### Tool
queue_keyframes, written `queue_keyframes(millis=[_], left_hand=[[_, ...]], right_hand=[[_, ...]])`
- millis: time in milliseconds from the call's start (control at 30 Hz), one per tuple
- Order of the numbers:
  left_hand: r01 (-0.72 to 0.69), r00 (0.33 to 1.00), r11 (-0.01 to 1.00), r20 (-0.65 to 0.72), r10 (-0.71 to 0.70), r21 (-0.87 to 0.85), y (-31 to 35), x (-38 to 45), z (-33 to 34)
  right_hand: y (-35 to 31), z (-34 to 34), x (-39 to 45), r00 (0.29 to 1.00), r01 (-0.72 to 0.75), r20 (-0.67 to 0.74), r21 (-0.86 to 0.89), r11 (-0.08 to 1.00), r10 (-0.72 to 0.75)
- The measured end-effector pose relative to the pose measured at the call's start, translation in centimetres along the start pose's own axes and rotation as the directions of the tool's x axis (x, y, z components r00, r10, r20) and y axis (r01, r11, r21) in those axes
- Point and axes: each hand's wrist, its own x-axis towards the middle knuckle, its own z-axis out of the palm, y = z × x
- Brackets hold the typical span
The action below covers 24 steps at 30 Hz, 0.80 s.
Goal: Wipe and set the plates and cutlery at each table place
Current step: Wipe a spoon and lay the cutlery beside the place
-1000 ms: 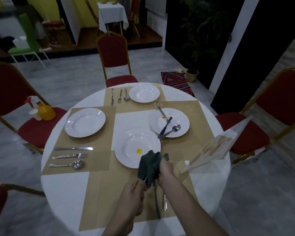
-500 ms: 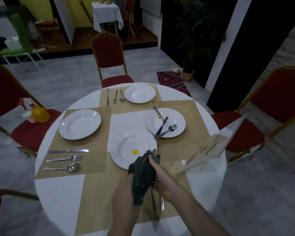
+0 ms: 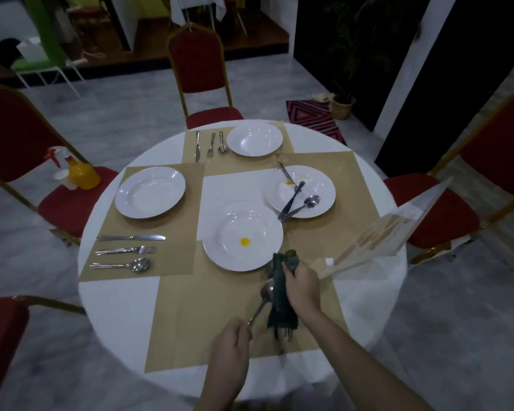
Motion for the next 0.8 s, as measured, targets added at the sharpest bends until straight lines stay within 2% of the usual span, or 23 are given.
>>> queue_keyframes(millis=[67,133,233,300,400,567,800], left_hand=[[0.036,0.997,0.995,-0.064,-0.041,-0.088,-2.0,0.4,-0.9],[0.105,0.99,0.98,-0.075,-0.119,-0.17,-3.2,1.4,-1.4],[0.167,0.986,0.975,0.036,-0.163,-0.148,-3.3,2.9,-0.2],[0.173,0.978,0.978,0.138,-0.156,-0.116,-2.9,3.8,1.4],[0.121,0.968,0.989,0.23,-0.1,-0.08,-2.0,4.6,3.9],[0.017,0.937,0.999,0.347,-0.032,0.046,-1.3,6.5,8.5],[-0.011,0.937,0.973,0.341,-0.07,0.23,-2.7,7.5,12.3]], right_hand=[[0.4,-1.1,0.6,0.994,0.102,0.051,-0.124,0.987,-0.096],[1.1,-1.7,0.5,0.972,0.132,0.21,-0.107,0.985,-0.108],[2.6,-2.3,-0.9,0.955,-0.03,0.297,0.13,0.991,-0.01],[3.8,-3.1,-2.0,0.944,-0.199,0.312,0.289,0.936,0.104],[6.1,-4.5,-3.3,0.93,-0.325,0.305,0.413,0.851,0.207],[9.5,-6.9,-5.0,0.95,-0.306,0.195,0.424,0.852,0.244],[11.9,-8.7,-6.1,0.95,-0.312,0.16,0.472,0.825,0.268]])
